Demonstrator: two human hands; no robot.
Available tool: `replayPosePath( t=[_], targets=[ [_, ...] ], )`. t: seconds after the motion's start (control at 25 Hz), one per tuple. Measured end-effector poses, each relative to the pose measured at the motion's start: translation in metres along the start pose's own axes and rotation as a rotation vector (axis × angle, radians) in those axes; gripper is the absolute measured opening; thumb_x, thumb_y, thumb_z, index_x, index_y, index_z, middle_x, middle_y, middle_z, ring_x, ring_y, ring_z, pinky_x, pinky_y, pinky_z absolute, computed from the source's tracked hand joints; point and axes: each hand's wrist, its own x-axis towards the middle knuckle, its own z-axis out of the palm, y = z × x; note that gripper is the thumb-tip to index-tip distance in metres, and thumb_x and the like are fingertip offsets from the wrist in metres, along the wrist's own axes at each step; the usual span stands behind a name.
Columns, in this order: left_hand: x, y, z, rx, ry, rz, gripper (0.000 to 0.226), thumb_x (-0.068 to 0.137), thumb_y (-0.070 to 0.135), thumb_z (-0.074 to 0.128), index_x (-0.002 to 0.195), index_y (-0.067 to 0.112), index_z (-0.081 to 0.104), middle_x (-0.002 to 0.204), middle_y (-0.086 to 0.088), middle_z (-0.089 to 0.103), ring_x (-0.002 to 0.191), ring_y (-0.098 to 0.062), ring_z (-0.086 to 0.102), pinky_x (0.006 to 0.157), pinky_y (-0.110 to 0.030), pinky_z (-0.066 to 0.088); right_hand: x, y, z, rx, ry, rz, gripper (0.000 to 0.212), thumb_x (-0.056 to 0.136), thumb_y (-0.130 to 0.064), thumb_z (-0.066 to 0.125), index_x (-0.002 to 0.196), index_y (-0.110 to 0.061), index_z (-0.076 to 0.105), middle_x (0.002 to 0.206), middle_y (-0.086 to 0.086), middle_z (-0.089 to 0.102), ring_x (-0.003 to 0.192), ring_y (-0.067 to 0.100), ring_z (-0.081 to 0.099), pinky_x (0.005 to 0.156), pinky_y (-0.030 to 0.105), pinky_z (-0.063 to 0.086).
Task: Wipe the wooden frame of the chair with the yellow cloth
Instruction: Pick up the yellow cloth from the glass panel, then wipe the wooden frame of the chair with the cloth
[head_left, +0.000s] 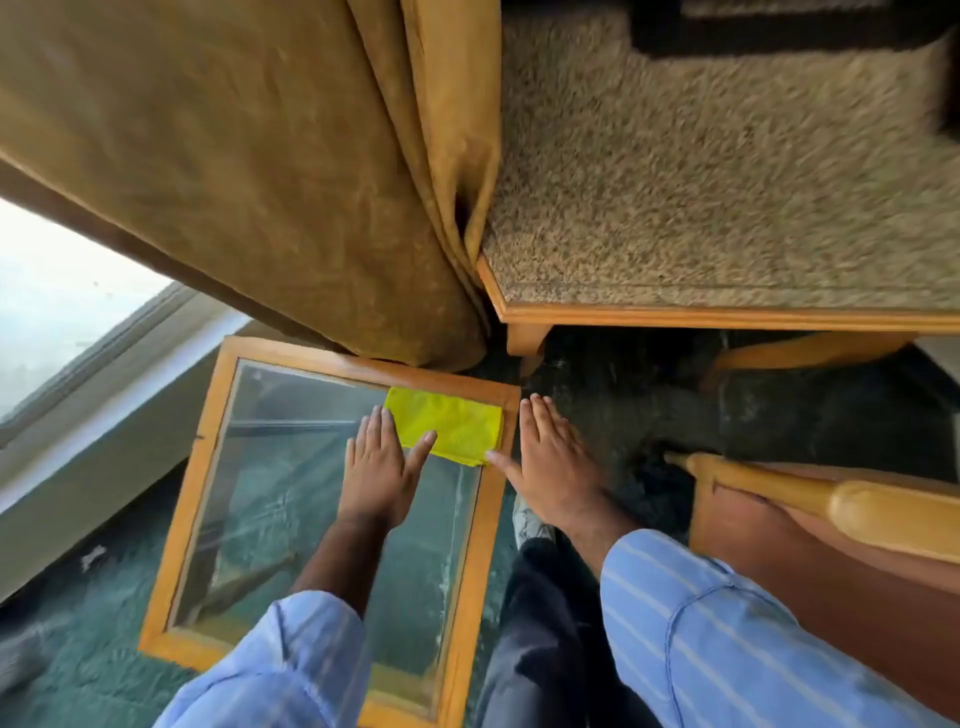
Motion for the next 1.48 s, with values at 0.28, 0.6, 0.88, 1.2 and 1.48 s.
replayPosePath(
  t=[0.28, 0.6, 0.88, 1.2, 1.48],
  targets=[
    [0.099, -0.038, 0.078, -0.336, 0.158, -0.269, 0.085, 0.103, 0.047, 0.058, 0.159, -0.009, 0.027, 0.168, -0.032, 0.029, 0.157, -0.043, 0.026, 0.130, -0.052, 0.020, 0.097, 0.015, 0.090, 0.082, -0.159, 0.041, 0.079, 0.103, -0.043, 0.054, 0.160, -0.003, 0.017, 0.170, 0.014, 0.021, 0.152, 0.035, 0.032, 0.117, 0.046, 0.039],
    [0.083, -0.029, 0.066, -0.965, 0.171, -0.505, 0.019, 0.094, 0.021, 0.075, 0.102, 0.004, 0.070, 0.081, -0.010, 0.069, 0.089, -0.024, 0.065, 0.061, -0.027, 0.058, 0.117, 0.010, 0.079, 0.498, -0.098, 0.300, 0.034, 0.089, -0.028, 0.069, 0.120, -0.013, 0.071, 0.129, 0.012, 0.069, 0.119, 0.034, 0.066, 0.093, 0.039, 0.057],
    [-0.029, 0.116, 0.013, -1.263, -0.056, -0.276, 0.040, 0.107, -0.006, 0.043, 0.104, 0.012, 0.079, 0.090, 0.015, 0.085, 0.078, 0.001, 0.079, 0.067, -0.016, 0.063, 0.016, 0.086, -0.037, 0.860, 0.228, 0.357, 0.034, 0.091, -0.042, 0.072, 0.109, -0.013, 0.067, 0.100, 0.019, 0.075, 0.098, 0.034, 0.071, 0.081, 0.040, 0.056],
    [-0.078, 0.357, -0.006, -1.317, -0.538, 0.026, 0.038, 0.105, 0.012, 0.046, 0.136, 0.016, 0.068, 0.131, -0.004, 0.078, 0.113, -0.025, 0.077, 0.085, -0.034, 0.064, -0.179, 0.292, -0.200, 0.961, 0.662, 0.322, 0.019, 0.085, -0.029, 0.080, 0.086, -0.010, 0.076, 0.083, 0.016, 0.077, 0.074, 0.009, 0.065, 0.072, 0.042, 0.055],
    [-0.117, 0.519, 0.061, -0.882, -0.664, 0.364, 0.019, 0.085, 0.013, 0.079, 0.104, 0.011, 0.077, 0.109, -0.016, 0.080, 0.104, -0.033, 0.074, 0.096, -0.045, 0.059, -0.306, 0.441, -0.212, 0.794, 0.979, 0.599, 0.024, 0.078, -0.023, 0.084, 0.097, -0.009, 0.080, 0.089, 0.016, 0.079, 0.082, 0.013, 0.065, 0.073, 0.035, 0.051]
  ],
)
